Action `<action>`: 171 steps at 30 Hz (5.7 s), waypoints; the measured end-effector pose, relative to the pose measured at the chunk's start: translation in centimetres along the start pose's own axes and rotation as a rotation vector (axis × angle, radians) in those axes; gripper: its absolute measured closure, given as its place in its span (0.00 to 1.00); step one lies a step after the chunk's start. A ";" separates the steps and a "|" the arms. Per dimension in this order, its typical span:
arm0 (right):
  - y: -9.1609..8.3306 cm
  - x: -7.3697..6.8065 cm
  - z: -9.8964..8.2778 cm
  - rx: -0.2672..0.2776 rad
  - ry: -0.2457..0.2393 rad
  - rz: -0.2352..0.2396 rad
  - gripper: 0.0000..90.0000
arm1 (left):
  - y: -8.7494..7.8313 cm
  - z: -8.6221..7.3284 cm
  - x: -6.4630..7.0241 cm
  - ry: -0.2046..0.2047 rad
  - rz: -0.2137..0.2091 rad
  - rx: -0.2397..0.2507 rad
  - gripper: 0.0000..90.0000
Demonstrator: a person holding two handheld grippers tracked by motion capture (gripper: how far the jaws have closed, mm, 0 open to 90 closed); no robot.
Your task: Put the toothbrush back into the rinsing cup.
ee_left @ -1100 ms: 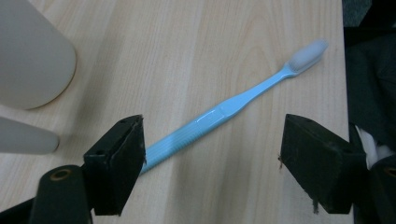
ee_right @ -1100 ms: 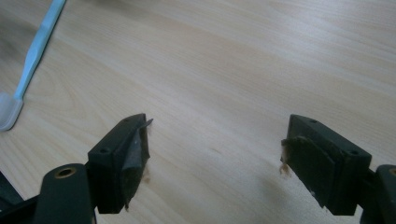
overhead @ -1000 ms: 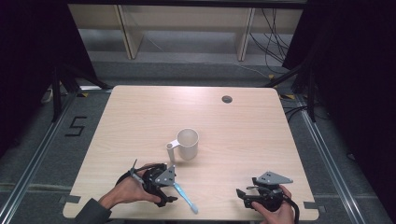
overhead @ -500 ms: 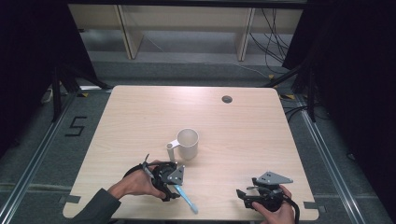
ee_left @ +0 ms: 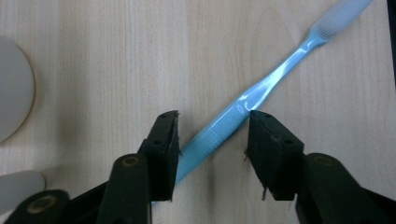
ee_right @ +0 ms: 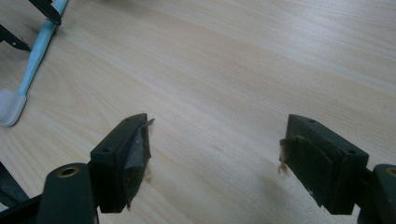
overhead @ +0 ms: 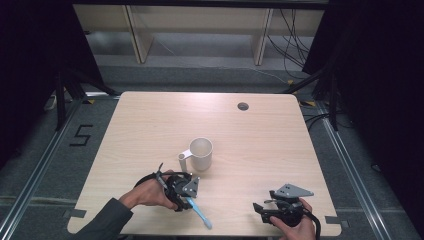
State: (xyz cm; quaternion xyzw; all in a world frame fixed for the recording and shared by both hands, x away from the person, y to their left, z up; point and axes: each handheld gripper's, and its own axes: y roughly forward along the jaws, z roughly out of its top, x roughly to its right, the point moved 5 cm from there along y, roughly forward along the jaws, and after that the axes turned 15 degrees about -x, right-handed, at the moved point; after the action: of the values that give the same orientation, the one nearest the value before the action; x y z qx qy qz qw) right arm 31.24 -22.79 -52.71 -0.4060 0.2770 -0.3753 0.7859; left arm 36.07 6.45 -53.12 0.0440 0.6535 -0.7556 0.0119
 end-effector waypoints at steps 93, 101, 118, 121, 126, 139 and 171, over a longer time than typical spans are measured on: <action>-0.1 0.3 0.1 0.019 -0.007 -0.004 0.27 | -5.7 0.3 -0.4 -0.382 -0.007 0.001 0.87; 0.0 0.3 0.1 0.023 -0.006 0.007 0.27 | -7.9 -0.4 -0.5 -0.443 0.039 0.154 0.87; 0.0 0.3 0.1 0.024 -0.006 0.006 0.27 | -11.3 -1.9 -1.8 -0.579 0.190 0.464 0.87; -0.1 0.4 0.1 0.013 -0.010 -0.008 0.27 | -12.2 -2.3 -2.1 -0.608 0.262 0.547 0.87; 0.0 0.3 0.1 0.023 -0.006 0.000 0.27 | -13.3 -3.4 -2.9 -0.662 0.350 0.677 0.87; 0.0 0.3 0.1 0.020 -0.010 -0.004 0.27 | -13.0 -4.3 -4.8 -0.727 0.438 0.828 0.87; 0.1 0.1 0.1 0.003 -0.011 0.044 0.27 | -10.6 -3.9 -6.0 -0.737 0.489 1.032 0.87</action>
State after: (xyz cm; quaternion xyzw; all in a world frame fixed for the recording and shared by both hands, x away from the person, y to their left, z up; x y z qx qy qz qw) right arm 31.39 -22.83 -52.75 -0.4007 0.2811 -0.3560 0.7961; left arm 41.49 11.62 -42.69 -0.0697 0.1340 -0.9119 0.3817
